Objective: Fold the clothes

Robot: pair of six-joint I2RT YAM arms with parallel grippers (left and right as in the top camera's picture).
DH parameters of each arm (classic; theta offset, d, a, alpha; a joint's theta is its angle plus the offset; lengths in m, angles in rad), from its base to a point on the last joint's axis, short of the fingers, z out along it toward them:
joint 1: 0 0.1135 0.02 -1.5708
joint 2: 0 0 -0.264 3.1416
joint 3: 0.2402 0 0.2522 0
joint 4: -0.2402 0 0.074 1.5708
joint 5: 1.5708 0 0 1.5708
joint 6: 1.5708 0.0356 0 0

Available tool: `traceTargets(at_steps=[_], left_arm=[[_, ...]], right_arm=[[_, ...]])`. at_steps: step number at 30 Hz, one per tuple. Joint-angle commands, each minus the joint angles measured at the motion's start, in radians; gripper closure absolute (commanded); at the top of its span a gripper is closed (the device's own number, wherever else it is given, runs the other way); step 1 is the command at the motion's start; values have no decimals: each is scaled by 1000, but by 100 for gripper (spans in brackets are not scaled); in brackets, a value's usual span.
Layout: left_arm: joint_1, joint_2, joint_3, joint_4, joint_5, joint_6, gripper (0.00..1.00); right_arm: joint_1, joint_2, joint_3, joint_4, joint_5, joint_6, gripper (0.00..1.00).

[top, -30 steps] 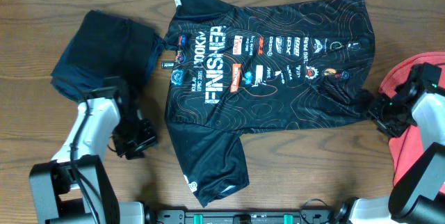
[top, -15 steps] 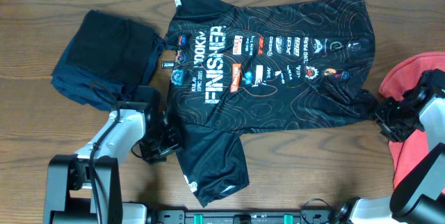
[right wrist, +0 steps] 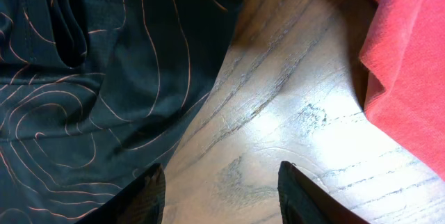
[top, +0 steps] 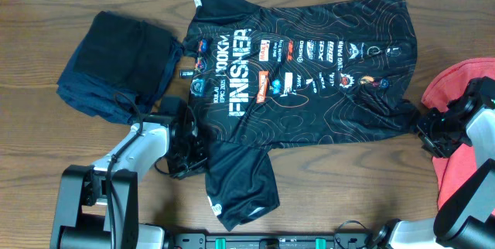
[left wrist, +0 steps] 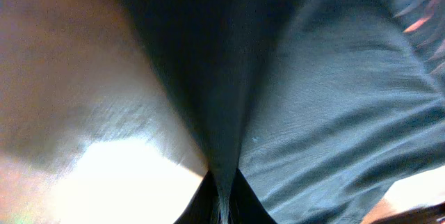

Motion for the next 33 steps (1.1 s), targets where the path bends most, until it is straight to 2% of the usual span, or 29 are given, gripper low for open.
traceTargets(at_steps=[1,4,12,15,21,29,33], left_arm=[[17,11,-3,-80,-117,-1,94],[85,5,23,-198,-237,2,94],[267,-15,57,-245,-251,89,94],[280,-14,57,-249,-254,125,94],[285,-15,60,-283,-318,95,94],[344,-15,87,-304,-317,98,94],[346,-15,89,-305,-317,102,94]], right_arm=[[-8,5,-1,-3,-4,5,50],[-9,5,-1,-3,-3,5,49],[-7,5,-20,11,11,6,47],[5,5,-61,97,-87,-28,49],[32,5,-171,318,-244,-67,48],[39,5,-220,325,-221,-108,49],[39,5,-219,433,-221,-97,48]])
